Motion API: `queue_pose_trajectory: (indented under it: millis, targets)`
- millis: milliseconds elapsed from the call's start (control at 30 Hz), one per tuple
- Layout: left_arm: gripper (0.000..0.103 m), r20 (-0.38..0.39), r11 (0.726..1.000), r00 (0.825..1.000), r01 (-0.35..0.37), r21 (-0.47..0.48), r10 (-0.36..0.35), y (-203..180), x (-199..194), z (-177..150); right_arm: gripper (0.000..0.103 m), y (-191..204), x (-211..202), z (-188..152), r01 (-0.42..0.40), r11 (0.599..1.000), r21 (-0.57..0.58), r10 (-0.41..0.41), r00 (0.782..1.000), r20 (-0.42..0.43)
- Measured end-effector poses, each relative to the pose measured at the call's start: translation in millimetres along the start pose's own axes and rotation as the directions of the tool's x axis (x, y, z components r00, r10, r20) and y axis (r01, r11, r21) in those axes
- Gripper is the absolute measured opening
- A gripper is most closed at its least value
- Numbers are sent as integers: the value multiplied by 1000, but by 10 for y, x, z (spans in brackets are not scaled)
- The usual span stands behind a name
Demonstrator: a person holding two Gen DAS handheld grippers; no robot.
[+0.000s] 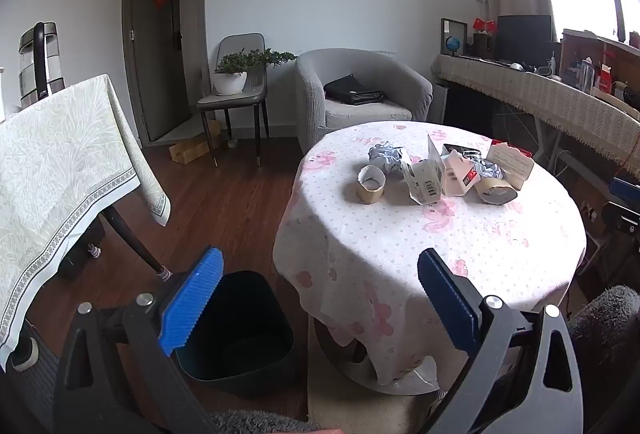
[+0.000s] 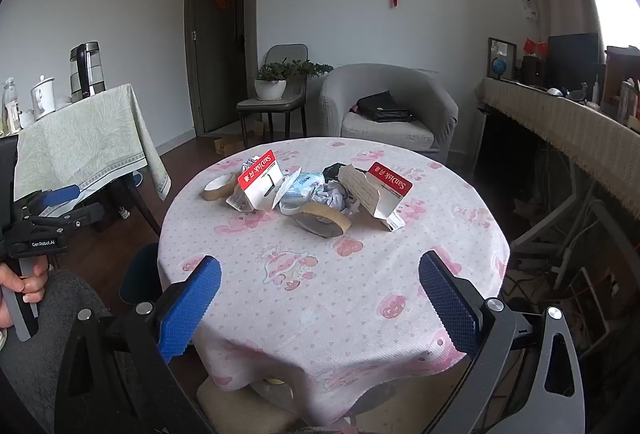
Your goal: Collect trash
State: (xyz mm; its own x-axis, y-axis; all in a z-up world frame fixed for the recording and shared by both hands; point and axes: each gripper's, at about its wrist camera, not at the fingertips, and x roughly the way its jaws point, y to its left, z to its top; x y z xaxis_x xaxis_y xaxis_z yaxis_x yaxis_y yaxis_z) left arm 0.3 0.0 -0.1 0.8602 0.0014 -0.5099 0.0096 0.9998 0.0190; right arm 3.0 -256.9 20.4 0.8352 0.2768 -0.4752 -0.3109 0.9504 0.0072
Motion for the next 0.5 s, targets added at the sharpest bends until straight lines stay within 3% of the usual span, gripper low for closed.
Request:
queue_pose_trajectory:
  millis: [500]
  targets:
    - [100,3,1000,1000,-4,7,4,-3,-1,-1,100,-13,2,-2,-8,1000,13,8,1000,2]
